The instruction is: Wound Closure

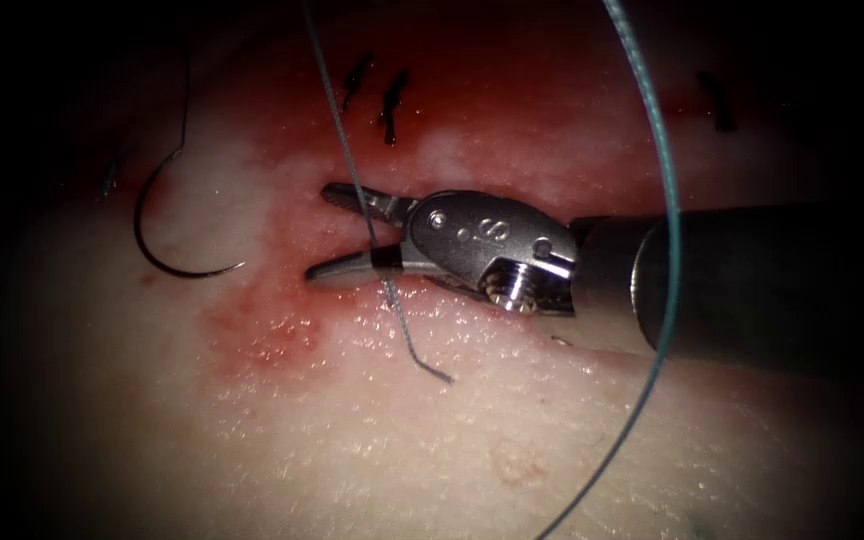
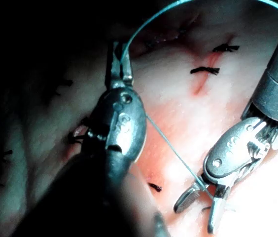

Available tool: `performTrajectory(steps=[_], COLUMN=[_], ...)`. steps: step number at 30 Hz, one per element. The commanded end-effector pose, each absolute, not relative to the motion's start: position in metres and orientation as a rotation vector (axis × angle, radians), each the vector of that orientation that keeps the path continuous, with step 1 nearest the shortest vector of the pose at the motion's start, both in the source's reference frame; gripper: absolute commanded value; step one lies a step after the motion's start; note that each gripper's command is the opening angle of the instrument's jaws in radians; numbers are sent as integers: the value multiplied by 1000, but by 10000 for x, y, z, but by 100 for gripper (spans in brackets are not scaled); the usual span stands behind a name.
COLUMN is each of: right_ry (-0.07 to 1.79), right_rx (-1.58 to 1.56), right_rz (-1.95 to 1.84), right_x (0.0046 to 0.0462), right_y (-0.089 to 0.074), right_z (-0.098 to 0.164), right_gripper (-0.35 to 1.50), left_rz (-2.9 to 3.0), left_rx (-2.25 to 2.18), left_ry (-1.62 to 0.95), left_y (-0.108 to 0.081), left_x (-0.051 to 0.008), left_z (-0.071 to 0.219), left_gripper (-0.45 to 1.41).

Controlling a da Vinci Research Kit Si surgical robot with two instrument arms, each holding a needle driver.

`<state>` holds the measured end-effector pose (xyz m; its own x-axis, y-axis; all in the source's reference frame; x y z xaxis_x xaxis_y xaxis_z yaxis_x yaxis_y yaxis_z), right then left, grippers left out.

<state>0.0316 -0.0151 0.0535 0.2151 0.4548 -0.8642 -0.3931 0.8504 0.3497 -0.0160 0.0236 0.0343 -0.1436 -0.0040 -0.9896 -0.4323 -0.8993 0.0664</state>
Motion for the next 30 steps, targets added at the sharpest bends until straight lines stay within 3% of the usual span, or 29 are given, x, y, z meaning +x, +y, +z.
performTrajectory(steps=[1, 14, 19, 20, 21, 23, 25, 26, 28, 30], right_ry=[1227, 1250, 1251, 1251, 1251, 1251, 1251, 1251, 1269, 1250], right_rx=[61, 58, 58, 58, 58, 69, 72, 73, 87, 88], right_rz=[581, 575, 574, 574, 573, 589, 595, 595, 581, 582], right_x=[329, 336, 337, 337, 337, 339, 341, 342, 343, 347], right_y=[-152, -156, -157, -157, -159, -159, -160, -160, -164, -166], right_z=[544, 546, 546, 546, 545, 545, 545, 544, 543, 542], right_gripper=[148, 143, 130, 123, 89, 59, 54, 37, -35, -35], left_rz=[2123, 2122, 2121, 2120, 2124, 2132, 2131, 2131, 2135, 2135], left_rx=[-1842, -1848, -1848, -1848, -1849, -1851, -1852, -1852, -1853, -1854], left_ry=[500, 506, 508, 508, 513, 524, 524, 524, 531, 531], left_y=[240, 238, 236, 235, 234, 233, 233, 233, 233, 232], left_x=[-165, -169, -172, -172, -173, -173, -173, -173, -173, -174], left_z=[347, 344, 341, 340, 339, 338, 338, 338, 338, 338], left_gripper=[-45, -45, -45, -45, -45, -45, -45, -45, -45, -45])
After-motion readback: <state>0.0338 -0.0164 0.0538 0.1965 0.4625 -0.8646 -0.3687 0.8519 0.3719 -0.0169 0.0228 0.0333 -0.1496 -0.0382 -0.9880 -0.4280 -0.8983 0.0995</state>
